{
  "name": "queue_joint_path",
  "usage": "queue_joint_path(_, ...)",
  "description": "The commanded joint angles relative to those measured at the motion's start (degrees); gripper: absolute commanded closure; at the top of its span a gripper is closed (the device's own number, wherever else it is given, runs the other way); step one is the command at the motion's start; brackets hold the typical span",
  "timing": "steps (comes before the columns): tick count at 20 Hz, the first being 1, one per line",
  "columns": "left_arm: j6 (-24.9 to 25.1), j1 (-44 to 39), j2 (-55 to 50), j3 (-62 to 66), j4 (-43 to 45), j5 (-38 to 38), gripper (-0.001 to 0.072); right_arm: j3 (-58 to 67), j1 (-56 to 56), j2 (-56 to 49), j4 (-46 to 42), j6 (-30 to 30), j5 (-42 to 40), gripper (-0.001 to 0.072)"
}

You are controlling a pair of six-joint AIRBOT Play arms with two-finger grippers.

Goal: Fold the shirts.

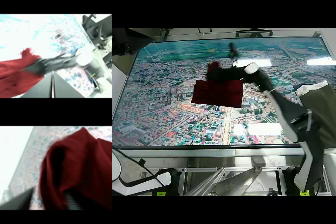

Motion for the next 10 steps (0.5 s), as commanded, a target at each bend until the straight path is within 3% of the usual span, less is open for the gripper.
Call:
queue_joint_path(1, 3.43, 1.18, 5.88, -8.41, -1.42, 0.35, 0.0683, 0.07, 10.54, -6.78, 5.14, -5.9, -17.84, 0.0112)
queue_joint_path(4, 5.4, -0.35, 7.23, -13.09, -1.42, 0.92, 0.0683, 0.09, 8.33, -3.23, 4.52, -11.93, -10.08, 0.0112)
queue_joint_path(6, 5.4, -1.51, 7.15, -14.62, -1.44, 1.27, 0.0683, 0.07, 3.23, 1.09, 0.55, -10.62, -1.25, 0.0114)
queue_joint_path(10, 5.4, -3.17, 7.15, -16.06, -1.42, 2.01, 0.0682, 0.07, -10.8, 7.78, -16.2, 5.86, 17.29, 0.0148)
